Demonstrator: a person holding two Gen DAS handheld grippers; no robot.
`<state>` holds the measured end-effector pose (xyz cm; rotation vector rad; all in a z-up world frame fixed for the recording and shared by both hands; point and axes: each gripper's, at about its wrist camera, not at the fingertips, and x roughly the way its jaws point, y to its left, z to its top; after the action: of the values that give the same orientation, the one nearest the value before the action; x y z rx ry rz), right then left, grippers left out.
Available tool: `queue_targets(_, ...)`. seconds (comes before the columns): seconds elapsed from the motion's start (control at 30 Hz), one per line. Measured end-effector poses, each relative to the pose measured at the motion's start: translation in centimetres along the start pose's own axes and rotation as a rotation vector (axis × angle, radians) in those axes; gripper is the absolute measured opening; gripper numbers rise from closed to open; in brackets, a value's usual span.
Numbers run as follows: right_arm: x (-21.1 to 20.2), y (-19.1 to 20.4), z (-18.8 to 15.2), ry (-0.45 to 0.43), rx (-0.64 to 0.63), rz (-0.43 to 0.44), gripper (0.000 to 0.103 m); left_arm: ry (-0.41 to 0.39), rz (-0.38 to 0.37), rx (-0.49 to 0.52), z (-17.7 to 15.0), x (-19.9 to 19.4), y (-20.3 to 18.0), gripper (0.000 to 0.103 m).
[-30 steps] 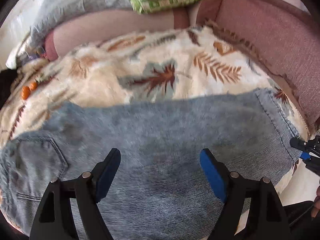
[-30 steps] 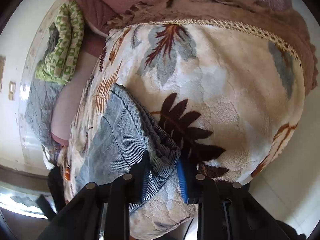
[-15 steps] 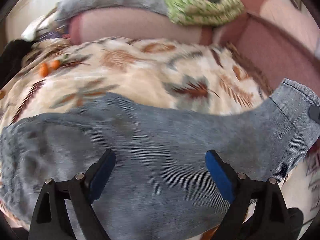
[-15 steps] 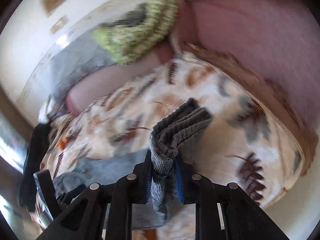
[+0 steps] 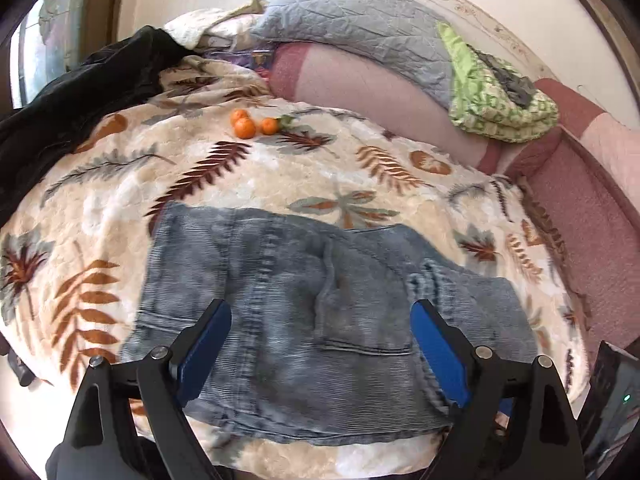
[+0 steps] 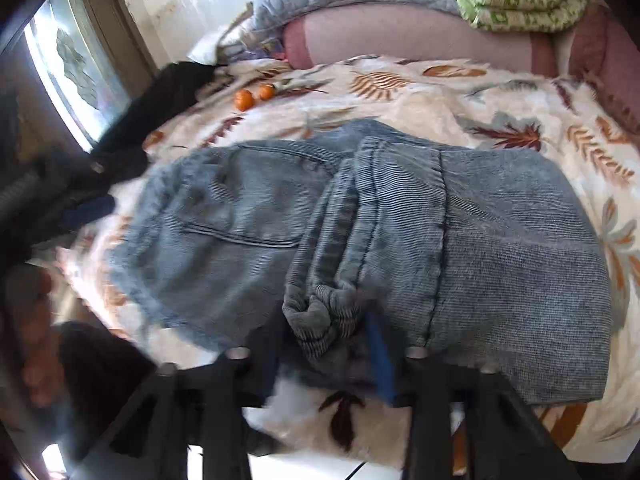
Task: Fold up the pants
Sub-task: 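Lift the leg end with the right tool and fold it over toward the left tool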
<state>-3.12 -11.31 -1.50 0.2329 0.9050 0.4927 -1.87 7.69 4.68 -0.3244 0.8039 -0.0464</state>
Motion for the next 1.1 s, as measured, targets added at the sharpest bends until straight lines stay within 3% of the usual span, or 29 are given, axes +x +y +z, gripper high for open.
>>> queue_targets(0.2,-6.7,-6.7,0.0,-0.149,0.243,0.035,0.064,0.024,-0.165,0.076,-0.1,0.4,-6.8,0.092)
queue_targets(0.3,-6.5,-11.7,-1.0,-0.141,0.422,0.056,0.065,0.089,-0.196,0.11,-1.4,2.6,-10.1,0.092)
queue_targets(0.37,-3.4,-14.9,-2.1,0.014,0.546,0.12,0.068,0.227,-0.088,0.202,-3.6,6.4,-12.1,0.092)
queue_targets(0.4,-3.0,-15.7,-2.5,0.012,0.577,0.168,0.068,0.347,-0.002,0.257,-5.3,9.3,-12.5,0.091)
queue_targets(0.43,-3.5,-15.9,-2.3,0.001,0.573,0.187,0.067,0.386,0.046,0.294,-6.7,10.8,-12.6,0.091)
queue_targets(0.47,-3.9,-15.9,-1.8,0.025,0.571,0.2,0.067,0.305,0.066,0.353,-7.3,10.0,-13.2,0.091)
queue_targets(0.53,-5.6,-16.0,-0.5,0.003,0.553,0.224,0.067,0.3,0.092,0.358,-7.2,8.7,-14.1,0.089)
queue_targets(0.6,-6.9,-16.2,1.4,-0.038,0.52,0.24,0.067,0.23,-0.001,0.326,-6.0,6.5,-14.8,0.089)
queue_targets(0.67,-7.2,-17.1,3.3,-0.067,0.529,0.278,0.068,0.137,-0.01,0.347,-4.5,4.4,-16.1,0.089)
queue_targets(0.73,-6.8,-18.3,5.4,-0.081,0.551,0.33,0.067,0.083,-0.098,0.33,-3.2,3.1,-17.0,0.09)
queue_targets(0.83,-3.0,-20.4,7.5,-0.007,0.624,0.468,0.067,0.142,-0.12,0.289,-2.6,5.2,-17.3,0.09)
queue_targets(0.93,2.2,-22.5,8.5,0.08,0.648,0.437,0.067,0.339,-0.009,0.272,-4.6,11.2,-16.6,0.087)
queue_targets(0.97,4.0,-23.3,8.3,0.12,0.673,0.414,0.066,0.326,0.015,0.308,-5.5,11.8,-16.6,0.088)
queue_targets(1.0,4.8,-23.8,8.2,0.112,0.694,0.431,0.064,0.266,0.049,0.385,-6.1,11.2,-17.5,0.088)
queue_targets(1.03,4.4,-23.7,8.5,0.098,0.688,0.442,0.063,0.256,0.086,0.436,-6.8,11.1,-18.3,0.089)
queue_targets(1.1,3.0,-22.4,9.2,0.089,0.614,0.412,0.064,0.236,0.1,0.438,-7.1,11.0,-18.5,0.09)
